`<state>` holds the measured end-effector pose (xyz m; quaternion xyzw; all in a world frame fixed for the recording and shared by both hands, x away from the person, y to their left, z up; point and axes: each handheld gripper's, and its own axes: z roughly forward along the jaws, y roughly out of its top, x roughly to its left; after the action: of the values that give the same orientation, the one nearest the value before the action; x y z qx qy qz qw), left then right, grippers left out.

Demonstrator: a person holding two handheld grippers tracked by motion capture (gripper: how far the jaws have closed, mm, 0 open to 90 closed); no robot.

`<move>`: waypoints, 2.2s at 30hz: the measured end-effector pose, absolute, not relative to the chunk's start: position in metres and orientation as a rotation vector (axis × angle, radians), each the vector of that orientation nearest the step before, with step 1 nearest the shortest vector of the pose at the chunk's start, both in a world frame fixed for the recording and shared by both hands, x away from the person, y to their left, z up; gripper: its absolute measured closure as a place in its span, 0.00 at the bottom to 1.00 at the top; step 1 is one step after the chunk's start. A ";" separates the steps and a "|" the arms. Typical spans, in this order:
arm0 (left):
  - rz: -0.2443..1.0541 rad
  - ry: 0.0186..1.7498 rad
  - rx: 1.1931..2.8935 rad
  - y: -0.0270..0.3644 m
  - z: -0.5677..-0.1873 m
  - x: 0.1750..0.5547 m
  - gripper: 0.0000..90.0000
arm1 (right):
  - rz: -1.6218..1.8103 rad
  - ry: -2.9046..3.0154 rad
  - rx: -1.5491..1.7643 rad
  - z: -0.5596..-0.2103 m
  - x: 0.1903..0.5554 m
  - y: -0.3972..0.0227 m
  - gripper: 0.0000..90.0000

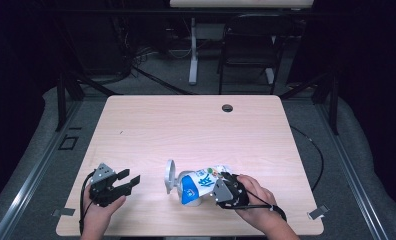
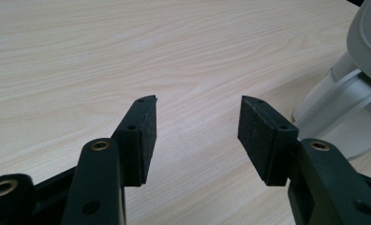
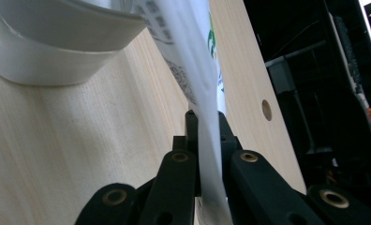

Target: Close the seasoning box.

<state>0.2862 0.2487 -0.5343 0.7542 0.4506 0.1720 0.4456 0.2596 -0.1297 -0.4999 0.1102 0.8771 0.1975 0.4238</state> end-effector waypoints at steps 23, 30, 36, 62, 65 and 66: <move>0.426 1.119 1.866 0.249 -0.535 0.286 0.53 | 0.739 2.207 0.514 -0.510 0.264 -0.142 1.00; 0.424 1.115 1.868 0.247 -0.533 0.286 0.53 | 0.849 2.199 0.621 -0.511 0.265 -0.148 1.00; 0.430 1.111 1.866 0.248 -0.532 0.286 0.53 | 0.928 2.192 0.693 -0.511 0.267 -0.152 1.00; 0.428 1.121 1.846 0.249 -0.530 0.285 0.53 | 1.282 2.089 1.021 -0.512 0.280 -0.169 1.00; 0.430 1.119 1.849 0.249 -0.530 0.285 0.53 | 1.328 2.062 1.081 -0.514 0.281 -0.174 1.00; 0.427 1.121 1.849 0.249 -0.530 0.285 0.53 | 1.344 2.059 1.101 -0.515 0.282 -0.175 1.00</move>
<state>0.2853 0.2492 -0.5304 0.7483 0.4538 0.1729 0.4518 0.2819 -0.1752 -0.5150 0.3984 0.7452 0.4864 0.2222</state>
